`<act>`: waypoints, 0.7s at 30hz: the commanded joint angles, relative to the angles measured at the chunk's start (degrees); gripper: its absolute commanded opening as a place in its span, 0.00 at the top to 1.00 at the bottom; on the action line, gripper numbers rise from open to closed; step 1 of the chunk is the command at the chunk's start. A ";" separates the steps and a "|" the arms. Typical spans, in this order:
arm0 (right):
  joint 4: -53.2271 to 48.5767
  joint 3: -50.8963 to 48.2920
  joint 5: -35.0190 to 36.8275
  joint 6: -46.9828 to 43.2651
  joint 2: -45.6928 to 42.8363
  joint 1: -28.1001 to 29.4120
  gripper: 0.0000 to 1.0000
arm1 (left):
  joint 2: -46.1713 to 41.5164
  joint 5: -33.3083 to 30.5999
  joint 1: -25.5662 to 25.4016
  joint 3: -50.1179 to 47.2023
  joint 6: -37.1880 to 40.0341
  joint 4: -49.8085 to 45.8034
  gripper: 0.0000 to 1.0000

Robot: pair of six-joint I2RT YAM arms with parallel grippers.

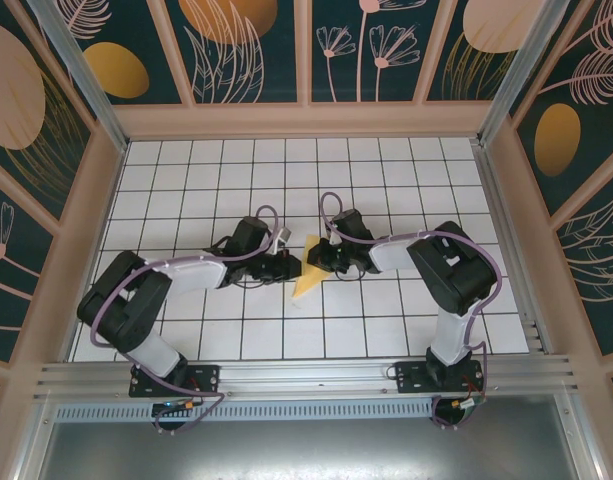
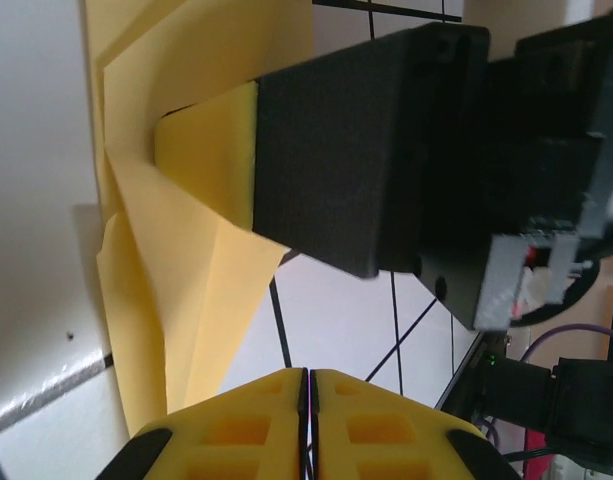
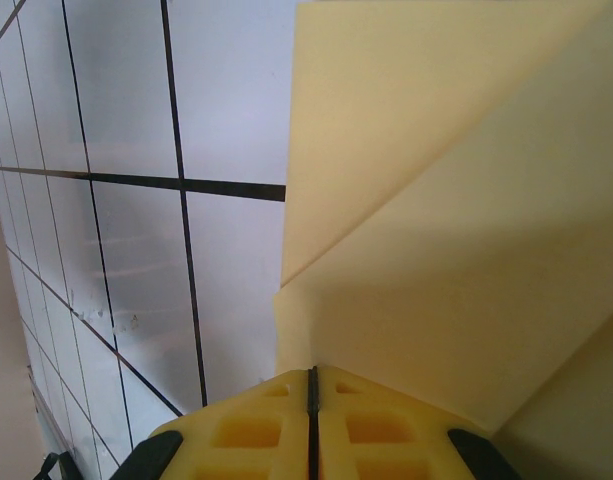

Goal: Fold a paper plane with a square sheet of paper (pick it up from the middle)
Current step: Fourth fold the wing at the center of the table.

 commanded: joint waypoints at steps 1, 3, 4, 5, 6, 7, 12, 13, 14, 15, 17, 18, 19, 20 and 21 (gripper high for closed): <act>-3.44 -0.08 3.42 -0.70 2.57 -0.26 0.91 | 2.61 2.01 0.40 1.37 -0.60 1.86 0.87; -3.32 -0.22 3.43 -0.71 2.46 -0.26 0.91 | 3.91 2.54 0.37 1.43 -0.50 2.02 0.87; -3.35 -0.12 3.43 -0.73 2.48 -0.27 0.91 | 4.42 3.09 0.38 1.37 -0.64 2.59 0.86; -3.47 -0.01 3.43 -0.71 2.61 -0.27 0.91 | 4.49 3.49 0.35 1.32 -0.67 2.88 0.86; -3.36 0.03 3.30 -0.72 2.69 -0.31 0.91 | 4.49 4.04 0.33 1.28 -0.80 3.35 0.86; -3.40 0.01 3.25 -0.73 2.78 -0.29 0.91 | 4.48 4.44 0.35 1.04 -1.14 4.28 0.86; -3.66 0.15 3.34 -0.81 2.88 -0.28 0.91 | 3.48 4.51 0.18 0.63 -1.34 3.66 0.85; -3.67 0.15 3.32 -0.79 2.90 -0.26 0.91 | 3.54 4.37 0.07 0.89 -0.68 2.57 0.85; -3.75 0.19 3.34 -0.80 2.94 -0.31 0.91 | 3.96 4.12 -0.02 1.05 -0.14 1.52 0.85; -3.76 0.23 3.33 -0.84 3.04 -0.26 0.91 | 4.41 3.70 -0.12 1.19 0.22 0.62 0.85; -3.65 0.18 3.34 -0.81 3.07 -0.30 0.91 | 4.56 3.16 -0.23 1.18 0.41 0.30 0.86; -3.67 0.14 3.33 -0.77 3.06 -0.28 0.91 | 6.08 2.38 -0.43 1.12 0.57 -0.02 0.86; -3.54 -0.03 3.42 -0.70 3.05 -0.26 0.91 | 6.46 1.48 -0.39 1.23 0.80 -0.61 0.86; -3.41 -0.07 3.43 -0.62 3.03 -0.34 0.91 | 6.91 1.00 -0.56 1.44 1.19 -1.14 0.86; -3.44 -0.09 3.43 -0.62 3.03 -0.28 0.91 | 7.52 0.87 -0.57 1.71 1.53 -1.67 0.86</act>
